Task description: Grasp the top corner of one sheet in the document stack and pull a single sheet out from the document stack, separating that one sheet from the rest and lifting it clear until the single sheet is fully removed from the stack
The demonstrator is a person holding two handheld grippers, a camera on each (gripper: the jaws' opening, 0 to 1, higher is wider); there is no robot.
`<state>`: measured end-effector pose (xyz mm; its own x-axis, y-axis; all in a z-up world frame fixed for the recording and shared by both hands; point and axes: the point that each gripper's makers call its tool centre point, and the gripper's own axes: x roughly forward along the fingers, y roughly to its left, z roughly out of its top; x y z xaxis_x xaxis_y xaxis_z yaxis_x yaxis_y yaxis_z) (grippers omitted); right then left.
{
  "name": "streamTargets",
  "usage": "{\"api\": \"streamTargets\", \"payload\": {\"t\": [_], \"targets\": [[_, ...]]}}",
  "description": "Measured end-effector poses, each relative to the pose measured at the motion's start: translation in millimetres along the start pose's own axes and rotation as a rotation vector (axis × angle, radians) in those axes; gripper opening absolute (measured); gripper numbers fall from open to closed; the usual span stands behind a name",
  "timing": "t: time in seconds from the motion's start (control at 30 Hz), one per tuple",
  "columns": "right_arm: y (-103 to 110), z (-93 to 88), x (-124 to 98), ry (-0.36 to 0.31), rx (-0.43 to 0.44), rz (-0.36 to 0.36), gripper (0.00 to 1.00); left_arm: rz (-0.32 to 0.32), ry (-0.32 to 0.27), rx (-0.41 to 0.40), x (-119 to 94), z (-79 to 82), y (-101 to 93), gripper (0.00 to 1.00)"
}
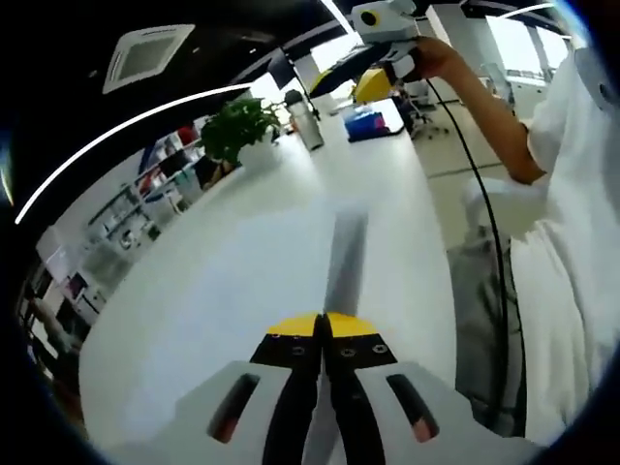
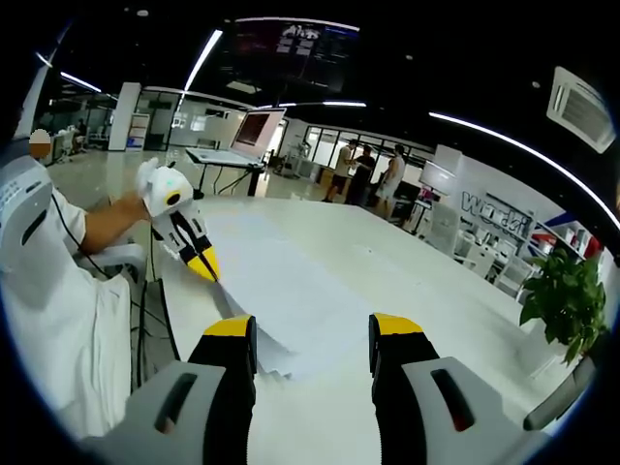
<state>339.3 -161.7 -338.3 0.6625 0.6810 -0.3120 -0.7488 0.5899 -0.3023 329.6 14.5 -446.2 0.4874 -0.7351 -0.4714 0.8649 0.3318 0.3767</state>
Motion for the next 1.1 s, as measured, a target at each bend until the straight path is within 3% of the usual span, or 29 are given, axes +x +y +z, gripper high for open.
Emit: {"api": "streamTargets", "payload": {"t": [0.47,1.1], "targets": [[0,0.1,-1,-0.002,0.000,0.000,0.46,0.012,-0.001,-0.103,-20,6.7,7.7,0.03],[-1,1.2,0,-0.001,-0.001,0.000,0.46,0.044,-0.077,-0.268,-58,23.5,28.4,0.03]]}}
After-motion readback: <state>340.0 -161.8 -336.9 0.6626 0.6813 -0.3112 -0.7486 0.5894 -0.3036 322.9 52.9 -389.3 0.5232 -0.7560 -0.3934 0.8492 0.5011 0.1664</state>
